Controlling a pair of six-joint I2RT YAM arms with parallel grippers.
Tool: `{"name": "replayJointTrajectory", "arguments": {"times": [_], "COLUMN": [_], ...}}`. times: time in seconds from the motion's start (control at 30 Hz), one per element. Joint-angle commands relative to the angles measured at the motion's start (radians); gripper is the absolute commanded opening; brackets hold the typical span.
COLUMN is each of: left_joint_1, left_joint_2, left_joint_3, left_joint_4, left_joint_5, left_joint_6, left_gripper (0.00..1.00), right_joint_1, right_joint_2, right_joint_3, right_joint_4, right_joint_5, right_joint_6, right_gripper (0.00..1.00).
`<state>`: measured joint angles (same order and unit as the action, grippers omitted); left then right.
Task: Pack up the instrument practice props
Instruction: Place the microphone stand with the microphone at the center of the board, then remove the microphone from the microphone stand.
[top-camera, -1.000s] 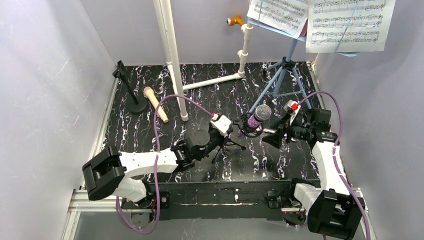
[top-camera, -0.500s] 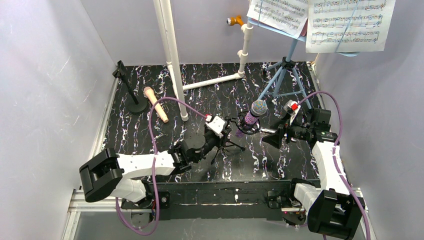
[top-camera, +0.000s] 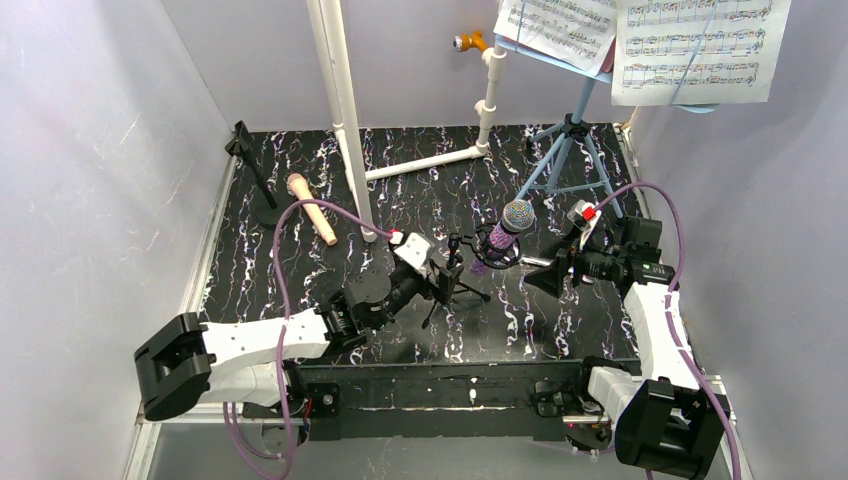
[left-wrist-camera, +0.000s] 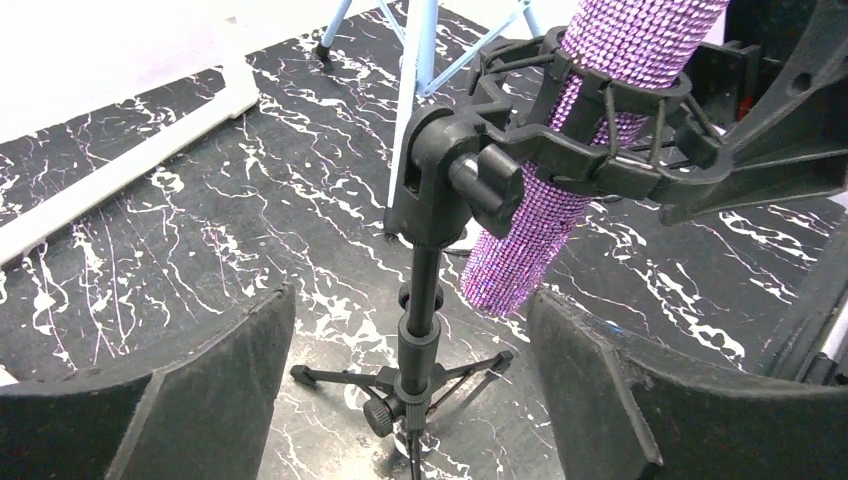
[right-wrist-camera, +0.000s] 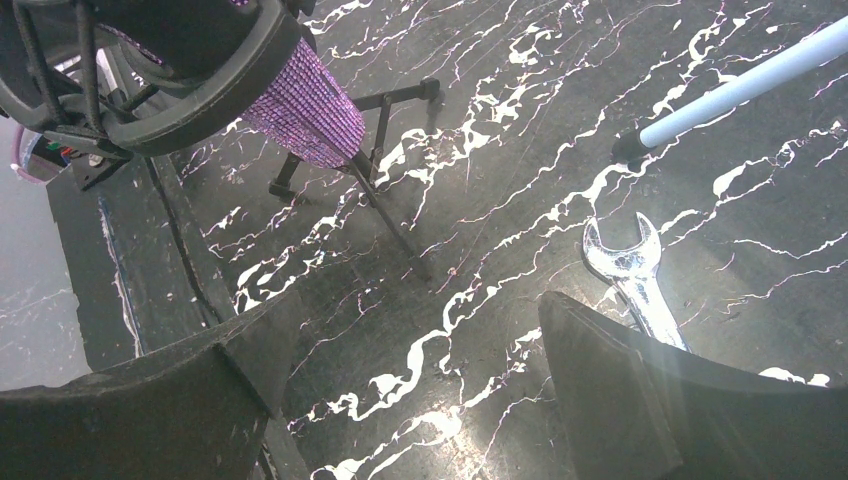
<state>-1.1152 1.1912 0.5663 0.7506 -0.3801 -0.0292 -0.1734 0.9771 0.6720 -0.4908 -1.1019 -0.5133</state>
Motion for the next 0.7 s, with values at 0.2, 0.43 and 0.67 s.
{"name": "replayJointTrajectory", "arguments": {"times": [0.2,0.43,0.67], "left_joint_1": [-0.005,0.000,0.000], "left_joint_2": [-0.314,-0.509,-0.492], "left_joint_3": [-0.055,-0.030,0.107], "left_joint_4": [-0.287,-0.398,-0.529], "left_joint_5": [0.132,0.228,0.245], "left_joint_6": [-0.033,-0.023,-0.020], "left_gripper": [0.98,0.98,0.98], "right_joint_1": [0.005,0.005,0.005], "right_joint_2": [0.006,0.006,0.003], "right_joint_3": [-0.002,-0.002,-0.002], "right_joint_4": [0.021,0.022,0.021], "right_joint_5": [-0.007,-0.007,-0.006], "right_joint_6": [-0.019,-0.019,-0.019], "right_gripper": [0.98,0.98,0.98]}}
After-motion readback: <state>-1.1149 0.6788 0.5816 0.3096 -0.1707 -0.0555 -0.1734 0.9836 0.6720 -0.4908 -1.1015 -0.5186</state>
